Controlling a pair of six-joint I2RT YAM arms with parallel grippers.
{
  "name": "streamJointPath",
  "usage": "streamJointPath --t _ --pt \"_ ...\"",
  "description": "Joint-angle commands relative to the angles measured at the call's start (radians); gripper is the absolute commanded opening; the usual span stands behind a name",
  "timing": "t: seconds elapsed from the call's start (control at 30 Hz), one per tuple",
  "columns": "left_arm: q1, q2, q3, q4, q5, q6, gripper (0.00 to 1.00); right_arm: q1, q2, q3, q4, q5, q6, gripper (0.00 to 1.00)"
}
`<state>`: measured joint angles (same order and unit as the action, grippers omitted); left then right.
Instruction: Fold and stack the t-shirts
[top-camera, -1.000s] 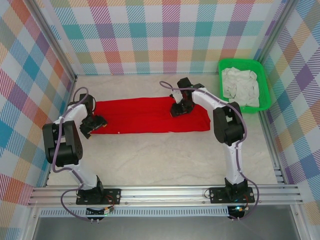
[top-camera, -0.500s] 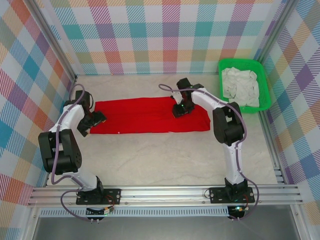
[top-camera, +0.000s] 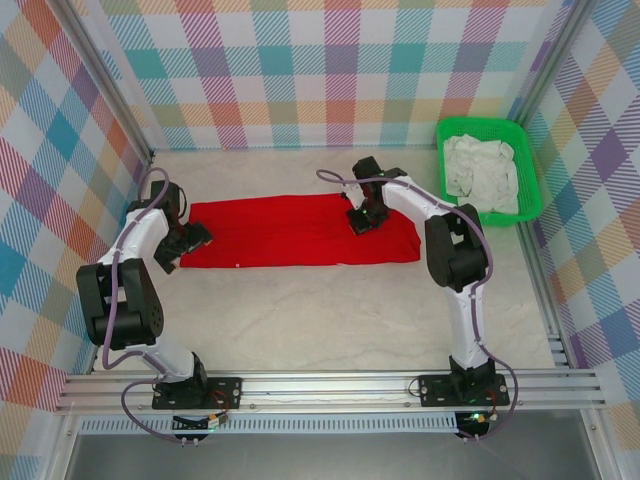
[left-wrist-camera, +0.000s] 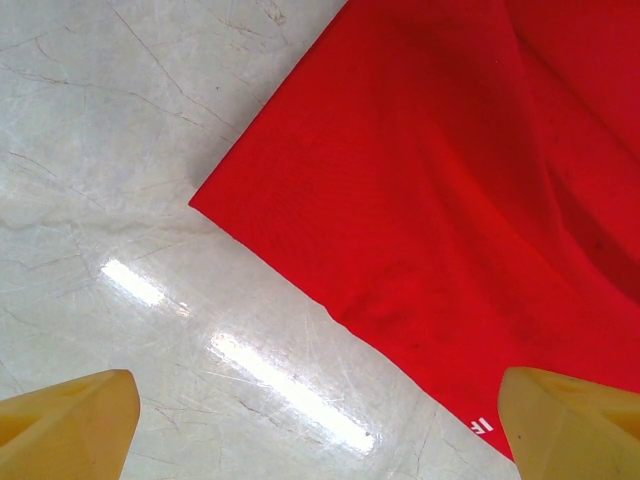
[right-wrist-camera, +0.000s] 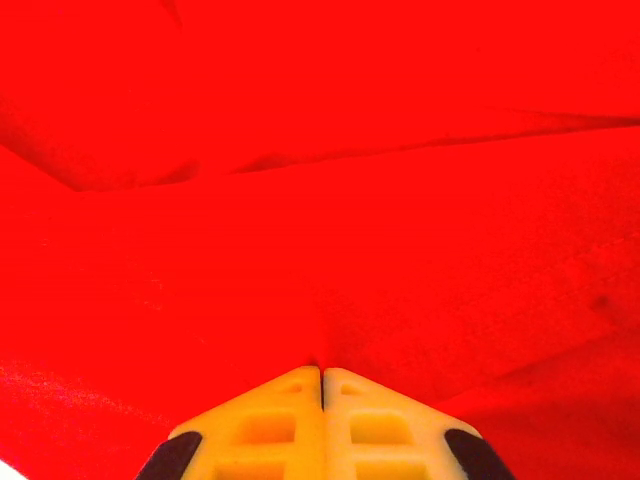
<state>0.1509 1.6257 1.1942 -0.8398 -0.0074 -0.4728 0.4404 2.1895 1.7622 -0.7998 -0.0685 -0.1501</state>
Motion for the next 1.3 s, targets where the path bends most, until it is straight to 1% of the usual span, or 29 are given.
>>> streamJointPath --t 0.0,0.1,0.23,0.4,0.43,0.5,0.57,0.63,0.73,0.8,0.87,0.93,1.0,1.07,1.13,1.17,1.2,1.23,1.27 --pt "-0.005 -0.026 0.022 -0.033 0.017 0.014 0.92 0.007 -0.020 0.057 -0.019 -0.031 -0.025 0.00" --pt "-0.005 -0.025 0.019 -0.032 0.015 0.017 0.92 0.006 0.001 0.125 -0.036 -0.027 -0.059 0.00" --pt "-0.006 -0.021 0.012 -0.027 0.015 0.018 0.92 0.006 0.069 0.252 -0.059 -0.023 -0.115 0.00" --pt "-0.006 -0.014 0.003 -0.018 0.014 0.018 0.92 0.006 0.193 0.424 -0.062 -0.080 -0.142 0.00" --pt "-0.005 -0.012 0.003 -0.017 0.013 0.019 0.92 0.007 0.217 0.453 -0.056 -0.094 -0.142 0.01" --pt "-0.005 -0.009 0.000 -0.015 0.012 0.018 0.92 0.008 0.248 0.485 -0.031 -0.121 -0.137 0.09" --pt "-0.005 -0.007 0.001 -0.015 0.011 0.019 0.92 0.008 0.256 0.479 0.016 -0.158 -0.128 0.21" --pt "-0.006 -0.005 -0.001 -0.011 0.013 0.018 0.92 0.008 0.240 0.440 0.079 -0.200 -0.109 0.27" --pt "-0.007 -0.004 -0.001 -0.009 0.015 0.017 0.91 0.008 0.175 0.339 0.201 -0.268 -0.075 0.31" --pt "-0.008 -0.003 0.000 -0.007 0.018 0.018 0.88 0.008 0.107 0.255 0.289 -0.290 -0.046 0.32" --pt "-0.013 -0.003 0.004 -0.007 0.021 0.020 0.81 0.008 0.031 0.178 0.357 -0.283 -0.017 0.33" --pt "-0.019 0.004 0.021 -0.005 0.024 0.025 0.66 0.008 -0.058 0.111 0.387 -0.237 0.018 0.32" --pt "-0.024 0.019 0.055 0.001 0.032 0.030 0.55 0.008 -0.140 0.059 0.371 -0.170 0.044 0.28" --pt "-0.031 0.046 0.103 0.008 0.057 0.040 0.42 0.008 -0.228 -0.011 0.351 -0.108 0.114 0.23" --pt "-0.041 0.085 0.163 0.018 0.071 0.052 0.32 0.006 -0.325 -0.119 0.364 -0.045 0.188 0.17" --pt "-0.043 0.108 0.192 0.022 0.079 0.058 0.27 0.006 -0.364 -0.168 0.366 -0.035 0.212 0.09" --pt "-0.046 0.141 0.230 0.026 0.090 0.065 0.20 0.007 -0.407 -0.223 0.367 -0.042 0.229 0.00" --pt "-0.050 0.178 0.269 0.025 0.101 0.075 0.13 0.006 -0.446 -0.280 0.366 -0.055 0.251 0.00" --pt "-0.051 0.214 0.309 0.021 0.112 0.082 0.03 0.005 -0.478 -0.328 0.366 -0.058 0.273 0.00"
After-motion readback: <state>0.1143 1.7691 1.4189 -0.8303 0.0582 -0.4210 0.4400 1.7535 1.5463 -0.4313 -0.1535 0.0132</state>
